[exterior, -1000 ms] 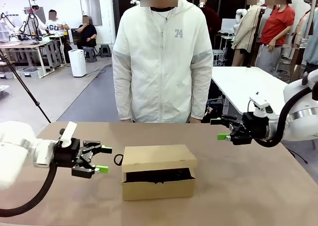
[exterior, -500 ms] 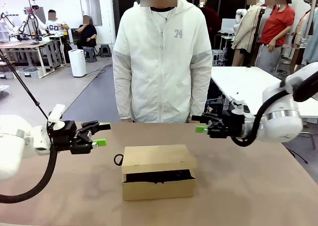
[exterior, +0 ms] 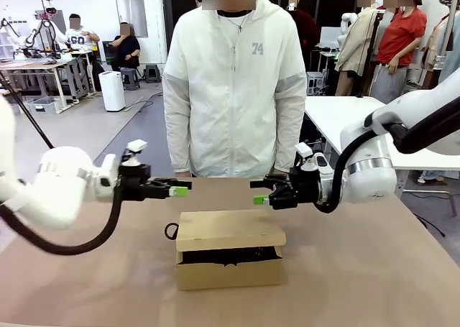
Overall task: Pack the items into the box.
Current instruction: Close the Mailer Box.
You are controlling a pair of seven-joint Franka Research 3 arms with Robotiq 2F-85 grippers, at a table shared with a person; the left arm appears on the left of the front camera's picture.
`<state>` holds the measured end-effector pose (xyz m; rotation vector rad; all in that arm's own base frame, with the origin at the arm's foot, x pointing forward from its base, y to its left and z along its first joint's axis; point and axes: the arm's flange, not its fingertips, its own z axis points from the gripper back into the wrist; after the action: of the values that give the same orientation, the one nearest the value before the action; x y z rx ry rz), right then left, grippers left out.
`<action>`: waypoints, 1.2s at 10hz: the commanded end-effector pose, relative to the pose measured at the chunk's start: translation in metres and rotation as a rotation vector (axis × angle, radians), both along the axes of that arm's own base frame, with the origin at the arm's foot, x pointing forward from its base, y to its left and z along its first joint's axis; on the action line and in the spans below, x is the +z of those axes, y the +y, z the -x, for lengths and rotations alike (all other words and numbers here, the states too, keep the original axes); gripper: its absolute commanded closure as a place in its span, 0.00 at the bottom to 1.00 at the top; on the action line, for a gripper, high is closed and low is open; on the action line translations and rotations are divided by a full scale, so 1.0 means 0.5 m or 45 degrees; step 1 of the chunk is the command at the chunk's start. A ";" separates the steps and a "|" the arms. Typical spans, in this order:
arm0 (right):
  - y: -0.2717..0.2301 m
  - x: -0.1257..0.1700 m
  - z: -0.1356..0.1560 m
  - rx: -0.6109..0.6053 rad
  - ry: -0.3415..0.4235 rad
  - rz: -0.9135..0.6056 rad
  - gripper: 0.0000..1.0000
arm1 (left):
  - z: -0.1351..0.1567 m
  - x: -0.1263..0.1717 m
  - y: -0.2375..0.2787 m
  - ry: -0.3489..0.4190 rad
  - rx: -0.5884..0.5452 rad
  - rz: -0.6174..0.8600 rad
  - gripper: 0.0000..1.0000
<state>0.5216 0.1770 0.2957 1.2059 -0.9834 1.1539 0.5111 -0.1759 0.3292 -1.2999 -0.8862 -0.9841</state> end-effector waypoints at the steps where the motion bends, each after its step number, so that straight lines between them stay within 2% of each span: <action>1: 0.018 -0.009 -0.013 0.050 0.060 0.246 0.00 | -0.043 -0.002 -0.034 0.005 -0.052 -0.211 0.00; 2: 0.018 -0.015 -0.009 0.082 0.057 0.282 0.00 | -0.048 -0.011 -0.046 -0.027 0.002 -0.301 0.00; 5: 0.011 -0.012 -0.009 0.111 0.045 0.290 0.00 | -0.036 -0.049 -0.074 -0.368 -0.011 -0.561 0.00; 6: 0.011 -0.012 -0.011 0.120 0.048 0.295 0.00 | -0.035 -0.060 -0.077 -0.418 -0.053 -0.582 0.00; 8: 0.010 -0.010 -0.003 0.154 -0.025 0.325 0.00 | -0.036 -0.073 -0.080 -0.465 -0.079 -0.638 0.00; 9: 0.008 -0.008 0.002 0.220 -0.026 0.287 0.00 | -0.037 -0.070 -0.081 -0.470 -0.099 -0.651 0.00; 12: 0.003 -0.002 0.012 0.287 -0.038 0.235 0.00 | -0.026 -0.061 -0.074 -0.541 -0.129 -0.634 0.00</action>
<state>0.5145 0.1812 0.2903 1.1523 -0.7514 1.3642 0.5315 -0.2191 0.3049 -0.7542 -0.8204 -1.4354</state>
